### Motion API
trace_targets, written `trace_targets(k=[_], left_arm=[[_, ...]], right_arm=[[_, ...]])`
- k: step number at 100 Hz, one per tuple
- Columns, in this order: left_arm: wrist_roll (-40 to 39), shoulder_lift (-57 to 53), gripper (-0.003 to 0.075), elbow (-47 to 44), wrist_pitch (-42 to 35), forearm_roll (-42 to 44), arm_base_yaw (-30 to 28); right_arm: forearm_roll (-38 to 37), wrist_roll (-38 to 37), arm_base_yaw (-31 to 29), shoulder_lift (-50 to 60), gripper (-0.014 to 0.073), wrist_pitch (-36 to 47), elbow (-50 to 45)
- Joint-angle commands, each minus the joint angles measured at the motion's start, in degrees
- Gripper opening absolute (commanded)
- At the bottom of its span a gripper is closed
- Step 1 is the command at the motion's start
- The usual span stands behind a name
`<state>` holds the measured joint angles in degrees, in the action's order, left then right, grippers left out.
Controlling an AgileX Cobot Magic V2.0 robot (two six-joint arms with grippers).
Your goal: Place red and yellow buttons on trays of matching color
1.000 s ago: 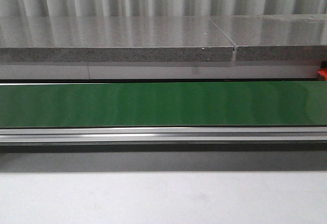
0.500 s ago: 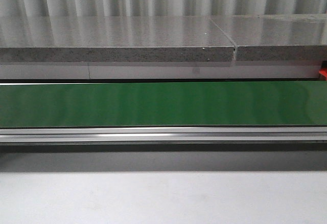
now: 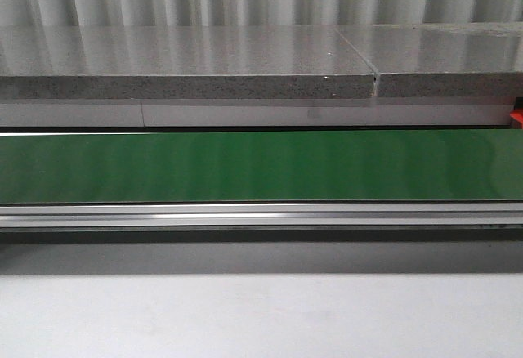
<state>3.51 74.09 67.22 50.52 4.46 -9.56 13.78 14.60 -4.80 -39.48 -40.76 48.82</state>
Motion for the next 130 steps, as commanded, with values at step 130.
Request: trace_targets(k=[130], left_arm=[[-7.25,22.88,0.0532,2.31,0.46,-7.67,-12.42]], right_arm=[[0.45,0.35,-0.04,0.22,-0.0070,3.84,1.42]])
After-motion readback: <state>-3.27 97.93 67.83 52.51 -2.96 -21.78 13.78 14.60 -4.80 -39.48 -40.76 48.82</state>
